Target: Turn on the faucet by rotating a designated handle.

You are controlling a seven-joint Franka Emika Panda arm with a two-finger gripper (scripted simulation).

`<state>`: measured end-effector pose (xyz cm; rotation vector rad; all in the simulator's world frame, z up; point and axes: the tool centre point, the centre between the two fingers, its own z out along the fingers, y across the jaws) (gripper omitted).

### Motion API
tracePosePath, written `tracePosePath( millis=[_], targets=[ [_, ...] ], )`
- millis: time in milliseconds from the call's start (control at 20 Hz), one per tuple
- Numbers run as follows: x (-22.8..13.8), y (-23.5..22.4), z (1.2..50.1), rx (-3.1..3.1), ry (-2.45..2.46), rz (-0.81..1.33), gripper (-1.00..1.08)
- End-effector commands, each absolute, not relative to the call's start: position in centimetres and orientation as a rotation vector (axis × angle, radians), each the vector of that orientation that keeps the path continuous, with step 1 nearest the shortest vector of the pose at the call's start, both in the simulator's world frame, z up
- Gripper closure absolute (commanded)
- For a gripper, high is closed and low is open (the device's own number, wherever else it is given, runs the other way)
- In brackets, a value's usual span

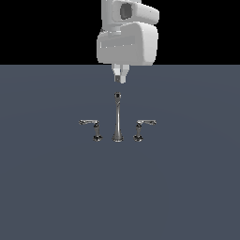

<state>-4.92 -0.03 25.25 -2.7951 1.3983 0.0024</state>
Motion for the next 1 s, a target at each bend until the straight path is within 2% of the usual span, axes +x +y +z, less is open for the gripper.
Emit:
tracePosePath(
  millis=[0, 550, 950],
  targets=[
    [-3.6, -0.8, 23.6, -2.749, 1.49, 0.001, 1.08],
    [1.6, -5.5, 15.9, -2.502, 1.891, -0.001, 1.08],
    [4.1, -9.3, 11.2, -2.318, 2.12, -0.003, 1.08]
  ],
)
